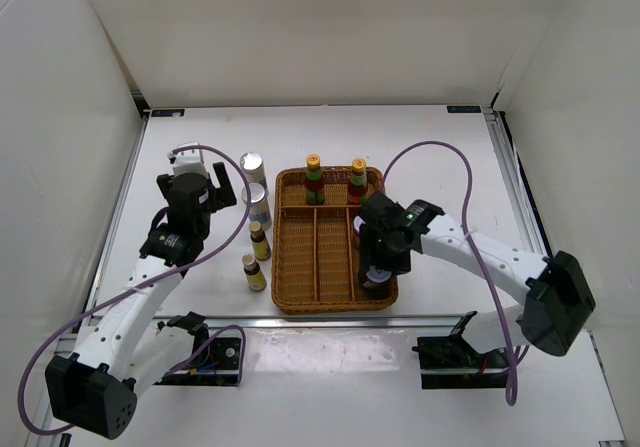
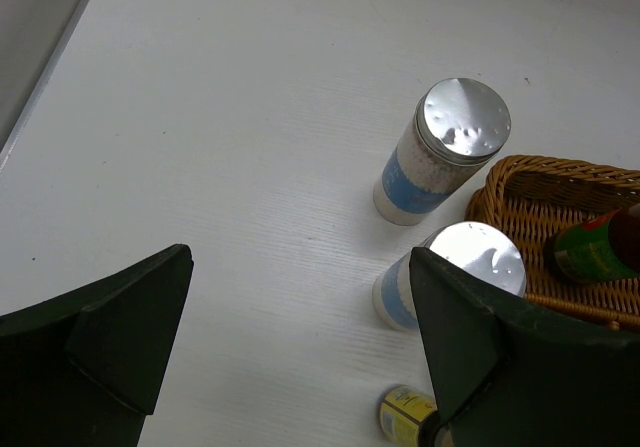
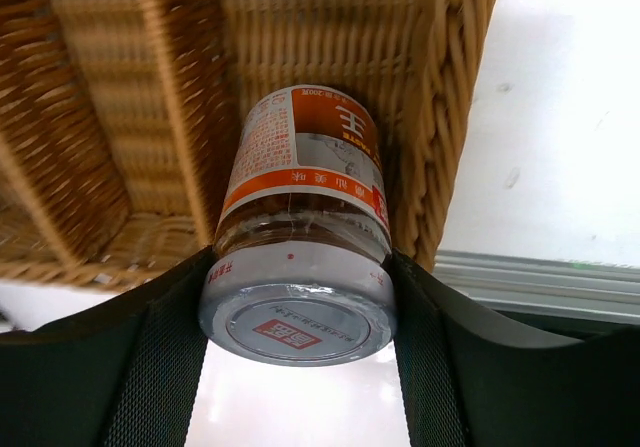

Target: Organize the condiment bottles

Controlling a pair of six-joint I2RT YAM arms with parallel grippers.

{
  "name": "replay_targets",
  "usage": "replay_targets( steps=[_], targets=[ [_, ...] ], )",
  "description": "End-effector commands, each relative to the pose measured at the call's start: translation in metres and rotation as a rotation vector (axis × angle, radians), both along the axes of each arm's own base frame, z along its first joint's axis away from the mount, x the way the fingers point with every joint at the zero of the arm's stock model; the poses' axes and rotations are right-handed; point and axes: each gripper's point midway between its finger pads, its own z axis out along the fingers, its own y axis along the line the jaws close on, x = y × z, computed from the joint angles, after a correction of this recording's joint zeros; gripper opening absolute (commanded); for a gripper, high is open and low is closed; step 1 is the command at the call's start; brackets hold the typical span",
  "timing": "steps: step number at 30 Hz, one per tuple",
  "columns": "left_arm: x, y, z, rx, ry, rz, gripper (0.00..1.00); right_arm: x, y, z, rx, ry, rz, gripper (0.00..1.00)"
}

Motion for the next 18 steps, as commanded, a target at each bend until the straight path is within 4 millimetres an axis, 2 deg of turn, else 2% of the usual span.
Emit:
replay_targets(
  steps=[1,2,4,5,7,9,12,13,14,15,16,17,18],
  targets=[
    [-0.001,0.000,0.007,0.002,-0.021,0.001,1.00,0.024,0.016,0.019,0.036,-0.095,0.008,0.25],
    [-0.001,0.000,0.007,0.002,-0.021,0.001,1.00,0.025,0.017,0.019,0.036,-0.095,0.008,0.42],
    [-0.001,-0.004,0.004,-0.007,-0.018,-0.023,1.00,0.025,0.017,0.019,0.036,-0.095,0.008,0.57],
    [0.001,-0.013,0.005,-0.025,-0.022,-0.066,1.00,0.025,0.017,0.019,0.036,-0.095,0.008,0.71],
    [-0.003,-0.020,0.002,-0.067,-0.014,-0.094,1.00,0.027,0.016,0.022,0.037,-0.112,0.004,0.85],
    [-0.010,-0.031,0.017,-0.098,-0.039,-0.141,1.00,0.027,0.013,0.024,0.032,-0.119,-0.010,0.98],
    [-0.021,-0.037,0.026,-0.123,-0.029,-0.173,1.00,0.028,0.009,0.028,0.028,-0.137,-0.028,1.00],
    [-0.026,-0.035,0.035,-0.110,-0.015,-0.176,1.00,0.028,0.009,0.032,0.040,-0.147,-0.029,1.00],
    [-0.026,-0.036,0.034,-0.104,0.022,-0.184,1.00,0.025,0.010,0.035,0.043,-0.161,-0.016,1.00],
    [-0.026,-0.037,0.056,-0.108,0.006,-0.185,1.00,0.027,0.008,0.044,0.053,-0.203,-0.027,1.00],
    [-0.026,-0.041,0.057,-0.110,0.033,-0.206,1.00,0.026,0.008,0.049,0.060,-0.230,-0.022,1.00],
    [-0.025,-0.047,0.050,-0.109,0.088,-0.231,1.00,0.023,0.011,0.061,0.092,-0.275,-0.006,1.00],
    [-0.022,-0.055,0.062,-0.126,0.081,-0.267,1.00,0.026,0.014,0.068,0.112,-0.313,0.005,1.00]
  ],
)
